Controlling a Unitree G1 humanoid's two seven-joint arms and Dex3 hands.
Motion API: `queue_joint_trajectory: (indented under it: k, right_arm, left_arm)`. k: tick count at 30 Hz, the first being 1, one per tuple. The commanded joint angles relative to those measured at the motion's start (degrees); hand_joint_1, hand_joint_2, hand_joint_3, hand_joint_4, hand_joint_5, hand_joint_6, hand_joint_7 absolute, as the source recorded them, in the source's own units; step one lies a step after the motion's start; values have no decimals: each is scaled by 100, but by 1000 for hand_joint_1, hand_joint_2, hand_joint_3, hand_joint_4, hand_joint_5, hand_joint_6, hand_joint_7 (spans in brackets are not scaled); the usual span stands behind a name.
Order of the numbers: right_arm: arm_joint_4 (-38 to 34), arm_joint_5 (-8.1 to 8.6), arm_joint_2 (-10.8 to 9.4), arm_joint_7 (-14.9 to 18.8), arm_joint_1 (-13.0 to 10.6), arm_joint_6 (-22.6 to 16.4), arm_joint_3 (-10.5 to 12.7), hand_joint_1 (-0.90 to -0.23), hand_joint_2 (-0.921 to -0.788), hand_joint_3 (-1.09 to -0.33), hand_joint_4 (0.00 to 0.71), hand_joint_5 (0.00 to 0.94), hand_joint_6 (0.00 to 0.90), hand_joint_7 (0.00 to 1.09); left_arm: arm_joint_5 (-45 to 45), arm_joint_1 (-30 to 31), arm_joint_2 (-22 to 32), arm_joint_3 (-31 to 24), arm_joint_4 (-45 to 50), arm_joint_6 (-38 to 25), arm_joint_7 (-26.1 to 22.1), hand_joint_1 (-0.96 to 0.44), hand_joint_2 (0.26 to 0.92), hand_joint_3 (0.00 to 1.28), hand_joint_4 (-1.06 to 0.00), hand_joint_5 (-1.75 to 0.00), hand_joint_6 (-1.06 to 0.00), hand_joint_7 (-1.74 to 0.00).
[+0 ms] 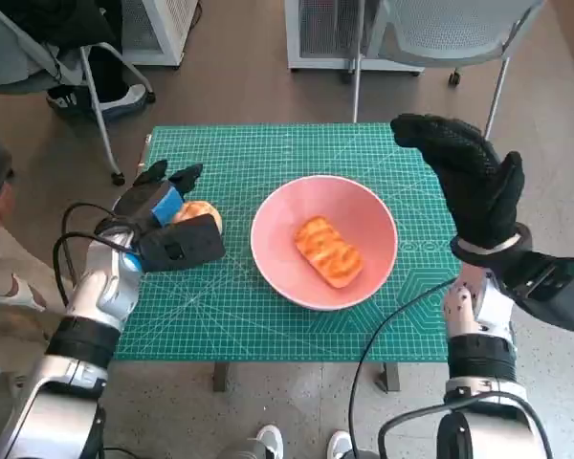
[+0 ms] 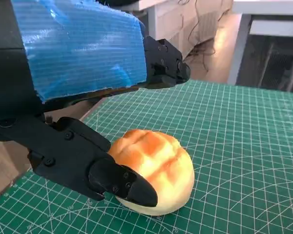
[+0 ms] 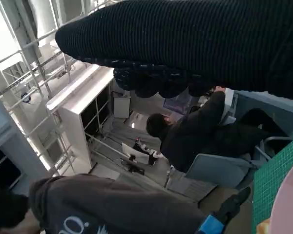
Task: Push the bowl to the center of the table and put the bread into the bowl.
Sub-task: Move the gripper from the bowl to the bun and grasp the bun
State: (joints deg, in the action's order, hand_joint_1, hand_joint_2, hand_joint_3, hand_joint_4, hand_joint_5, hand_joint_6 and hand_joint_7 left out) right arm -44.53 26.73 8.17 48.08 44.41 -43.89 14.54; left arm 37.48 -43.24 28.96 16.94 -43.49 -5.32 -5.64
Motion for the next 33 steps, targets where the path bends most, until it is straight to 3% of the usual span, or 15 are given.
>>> queue_joint_trajectory:
  k: [1, 15, 25, 29, 32, 33]
  right_arm:
    - [-28, -10, -1, 58, -40, 67, -11, -607, -921, -723, 135, 0, -1, 492]
    - [23, 58, 8, 150, -65, 112, 19, -608, -921, -718, 135, 0, -1, 491]
    - [20, 43, 9, 176, -58, 117, 23, -613, -921, -718, 131, 0, -1, 490]
    - [53, 35, 8, 175, -75, 110, 14, -613, -921, -719, 126, 0, -1, 489]
    - [51, 31, 11, 175, -81, 106, 15, -613, -921, -720, 125, 0, -1, 488]
    - [51, 31, 12, 176, -83, 104, 16, -614, -921, -720, 124, 0, -1, 488]
  left_arm:
    - [-69, -161, -58, 50, -162, -60, -67, -530, 807, 0, 1, 1, -185, 0]
    - [-164, -538, -337, 235, -1136, -166, -285, -448, 789, 0, 1, 1, -179, 0]
    - [-229, -894, -595, 363, -2005, 38, -19, -313, 777, 0, -13, -5, -205, -13]
    - [-197, -965, -684, 439, -2264, 153, 180, -185, 802, 13, -91, -32, -284, -49]
    - [-120, -1006, -714, 554, -2397, 229, 313, -55, 860, 34, -230, -43, -408, -84]
    - [-99, -1016, -717, 591, -2428, 244, 347, -15, 882, 63, -381, -97, -493, -117]
